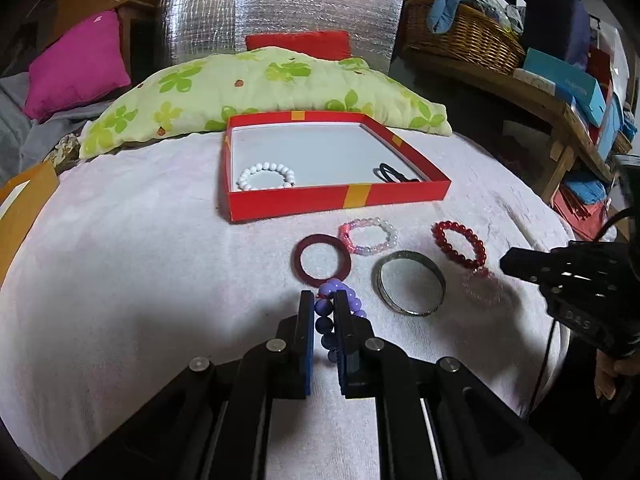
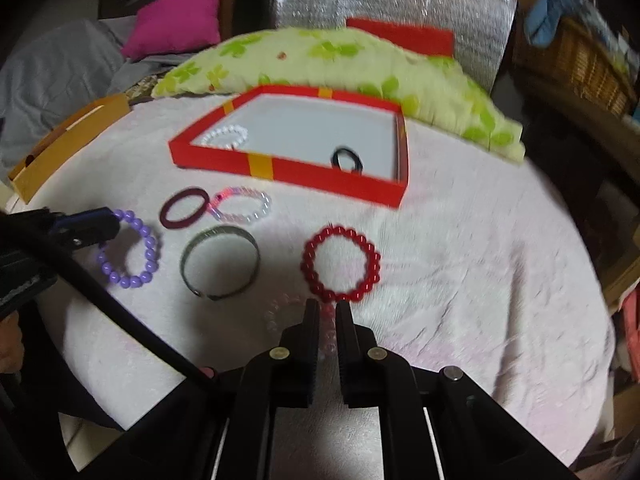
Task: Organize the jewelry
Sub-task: 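Carry the purple bracelet into the red box and release it with the left gripper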
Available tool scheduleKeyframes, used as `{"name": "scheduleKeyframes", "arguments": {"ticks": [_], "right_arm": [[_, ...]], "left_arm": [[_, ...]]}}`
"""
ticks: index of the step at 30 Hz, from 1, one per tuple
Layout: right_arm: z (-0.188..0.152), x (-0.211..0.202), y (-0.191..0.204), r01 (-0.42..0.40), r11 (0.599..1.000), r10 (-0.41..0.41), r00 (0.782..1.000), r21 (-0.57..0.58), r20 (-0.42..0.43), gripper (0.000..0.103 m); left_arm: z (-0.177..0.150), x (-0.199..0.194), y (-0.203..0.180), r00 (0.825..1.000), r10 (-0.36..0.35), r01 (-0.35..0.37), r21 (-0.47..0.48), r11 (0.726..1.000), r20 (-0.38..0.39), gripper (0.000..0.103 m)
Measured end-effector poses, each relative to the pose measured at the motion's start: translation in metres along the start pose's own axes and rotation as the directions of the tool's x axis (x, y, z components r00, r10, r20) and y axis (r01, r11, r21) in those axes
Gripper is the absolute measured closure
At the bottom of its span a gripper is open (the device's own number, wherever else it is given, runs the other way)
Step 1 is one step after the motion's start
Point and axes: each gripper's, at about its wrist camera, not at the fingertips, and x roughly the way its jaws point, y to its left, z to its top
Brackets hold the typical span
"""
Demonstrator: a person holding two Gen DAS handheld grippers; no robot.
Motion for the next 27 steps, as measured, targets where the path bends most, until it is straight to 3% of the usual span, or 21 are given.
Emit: {"name": "scheduleKeyframes", "arguments": {"ticks": [16,27], "right_arm": [[0.035,-0.036,0.004,0.065,0.998,-0.063,0.995,-0.024,0.079,0.094],[0.055,-0.031,0.003,0.089,0.996,-0.085,0.991,-0.031,0.1,0.094]], "left_arm": [[0.019,-0.017,0.013,0.999,0.009,-0.008,-0.026,1.0,0.05,0.094],[0.064,-0.028,0.022,0.992,0.047,-0.049,0.012,0.999,0.12,0.094]]}}
